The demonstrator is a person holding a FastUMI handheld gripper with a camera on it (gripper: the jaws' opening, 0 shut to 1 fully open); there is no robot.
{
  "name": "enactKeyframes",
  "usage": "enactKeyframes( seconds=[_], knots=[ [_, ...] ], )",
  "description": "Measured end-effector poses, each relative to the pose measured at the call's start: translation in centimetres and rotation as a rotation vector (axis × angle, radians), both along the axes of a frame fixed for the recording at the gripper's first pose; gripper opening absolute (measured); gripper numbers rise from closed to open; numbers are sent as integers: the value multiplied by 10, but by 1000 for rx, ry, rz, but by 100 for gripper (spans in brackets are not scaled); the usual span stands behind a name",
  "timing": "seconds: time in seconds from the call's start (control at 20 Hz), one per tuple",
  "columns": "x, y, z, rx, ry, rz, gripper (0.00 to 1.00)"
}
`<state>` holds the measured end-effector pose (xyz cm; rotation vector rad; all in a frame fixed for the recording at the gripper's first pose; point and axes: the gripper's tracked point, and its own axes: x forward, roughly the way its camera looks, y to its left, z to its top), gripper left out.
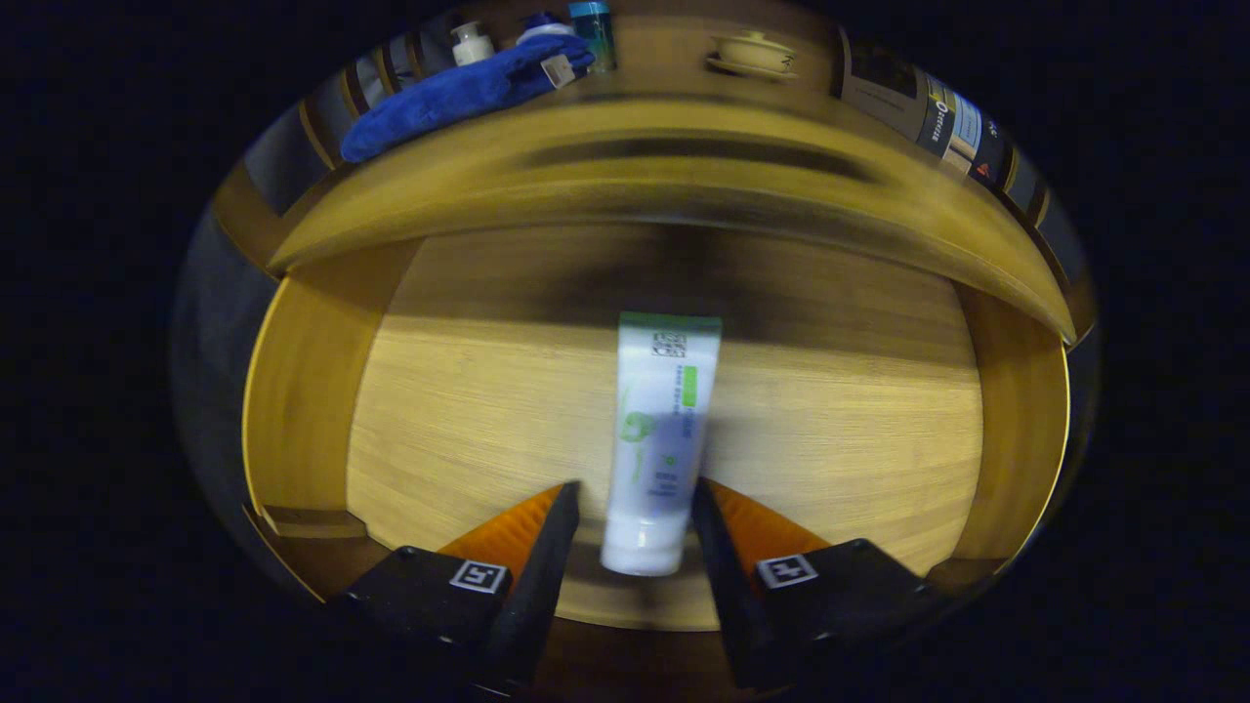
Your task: Pull open the drawer, take out the items inside it, and place them on the countertop above the cabinet.
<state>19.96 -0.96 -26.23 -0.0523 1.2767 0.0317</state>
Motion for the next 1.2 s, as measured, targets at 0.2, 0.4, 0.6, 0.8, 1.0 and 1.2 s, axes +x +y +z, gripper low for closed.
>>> enactKeyframes(
  seconds=[0.2, 0.4, 0.6, 0.8, 1.0, 1.2],
  knots=[
    [13, 21, 44, 177, -35, -63, 50],
    [29, 39, 120, 219, -110, 27, 50],
    [59, 75, 217, 315, -189, 90, 50],
    [168, 108, 326, 341, -402, 78, 50],
    [251, 68, 329, 168, -551, 16, 49],
    [319, 69, 320, 104, -566, -57, 50]
  ],
)
